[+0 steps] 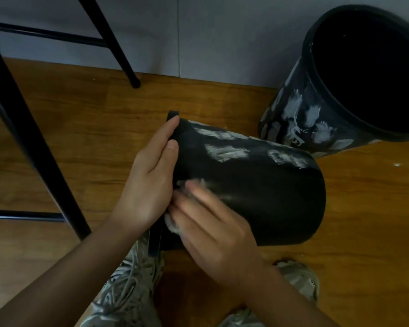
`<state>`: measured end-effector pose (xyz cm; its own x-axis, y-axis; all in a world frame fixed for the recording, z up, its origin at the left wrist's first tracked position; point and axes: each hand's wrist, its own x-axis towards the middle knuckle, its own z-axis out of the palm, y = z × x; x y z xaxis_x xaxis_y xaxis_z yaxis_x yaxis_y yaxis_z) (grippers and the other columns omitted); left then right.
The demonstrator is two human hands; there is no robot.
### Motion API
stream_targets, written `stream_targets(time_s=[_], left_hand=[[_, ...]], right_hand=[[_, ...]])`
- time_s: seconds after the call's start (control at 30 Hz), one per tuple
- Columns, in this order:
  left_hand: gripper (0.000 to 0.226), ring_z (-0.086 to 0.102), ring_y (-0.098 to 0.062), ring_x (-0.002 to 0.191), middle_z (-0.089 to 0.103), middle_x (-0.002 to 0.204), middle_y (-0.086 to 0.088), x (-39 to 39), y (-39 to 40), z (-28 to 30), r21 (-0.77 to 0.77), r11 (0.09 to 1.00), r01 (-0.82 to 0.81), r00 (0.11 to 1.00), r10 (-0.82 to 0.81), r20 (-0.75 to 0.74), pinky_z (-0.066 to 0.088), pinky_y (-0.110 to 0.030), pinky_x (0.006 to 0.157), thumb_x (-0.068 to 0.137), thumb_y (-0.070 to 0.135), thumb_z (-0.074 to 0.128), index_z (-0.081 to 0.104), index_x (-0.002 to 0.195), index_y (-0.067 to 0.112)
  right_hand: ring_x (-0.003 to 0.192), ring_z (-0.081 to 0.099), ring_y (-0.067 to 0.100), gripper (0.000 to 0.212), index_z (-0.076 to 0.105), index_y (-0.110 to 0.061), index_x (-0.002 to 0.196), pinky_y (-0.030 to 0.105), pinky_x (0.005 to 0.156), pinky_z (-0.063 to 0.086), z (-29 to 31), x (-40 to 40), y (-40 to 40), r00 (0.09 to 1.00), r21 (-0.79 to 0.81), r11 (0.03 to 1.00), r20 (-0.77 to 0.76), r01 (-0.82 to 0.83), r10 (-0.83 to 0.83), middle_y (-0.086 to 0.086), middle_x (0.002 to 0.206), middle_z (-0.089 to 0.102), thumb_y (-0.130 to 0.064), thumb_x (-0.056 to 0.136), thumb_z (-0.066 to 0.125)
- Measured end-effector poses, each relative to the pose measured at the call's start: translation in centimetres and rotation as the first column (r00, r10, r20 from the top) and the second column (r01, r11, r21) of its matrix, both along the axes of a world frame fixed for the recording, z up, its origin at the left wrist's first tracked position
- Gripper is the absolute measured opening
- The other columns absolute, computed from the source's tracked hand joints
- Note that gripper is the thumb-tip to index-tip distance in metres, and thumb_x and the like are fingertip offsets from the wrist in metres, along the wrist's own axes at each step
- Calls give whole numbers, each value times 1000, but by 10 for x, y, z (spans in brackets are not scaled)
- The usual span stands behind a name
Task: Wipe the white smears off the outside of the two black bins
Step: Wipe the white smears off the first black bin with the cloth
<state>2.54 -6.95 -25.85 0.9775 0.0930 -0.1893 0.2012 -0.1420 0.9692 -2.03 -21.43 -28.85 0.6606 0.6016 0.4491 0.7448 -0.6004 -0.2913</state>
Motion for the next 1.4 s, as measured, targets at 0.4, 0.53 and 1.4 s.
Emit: stream_targets(time_s=[0.4, 0.53, 1.4], left_hand=[[40, 43, 25, 110, 45, 118, 33, 5, -3, 0, 49, 999, 1, 1000, -2, 11, 35, 2, 87, 104, 17, 32, 37, 143, 24], [41, 43, 17, 119, 45, 124, 32, 0, -4, 1, 53, 998, -20, 1000, 20, 7, 38, -5, 96, 104, 20, 33, 38, 144, 26], [45, 36, 33, 105, 42, 131, 19, -11, -9, 1, 287, 956, -58, 994, 30, 102, 33, 5, 89, 102, 17, 39, 34, 146, 17]], right_hand=[[130, 48, 25, 28, 65, 1, 120, 30, 114, 36, 13, 29, 8, 977, 75, 976, -84, 205, -199, 15, 129, 62, -8, 98, 51], [133, 47, 23, 30, 63, 0, 124, 29, 114, 34, 12, 23, 5, 978, 33, 980, -79, 194, -191, 13, 132, 60, -10, 98, 51], [127, 53, 22, 31, 62, -2, 123, 25, 112, 35, -4, 25, -68, 855, 52, 858, -128, 511, -502, 11, 128, 63, -12, 96, 50]])
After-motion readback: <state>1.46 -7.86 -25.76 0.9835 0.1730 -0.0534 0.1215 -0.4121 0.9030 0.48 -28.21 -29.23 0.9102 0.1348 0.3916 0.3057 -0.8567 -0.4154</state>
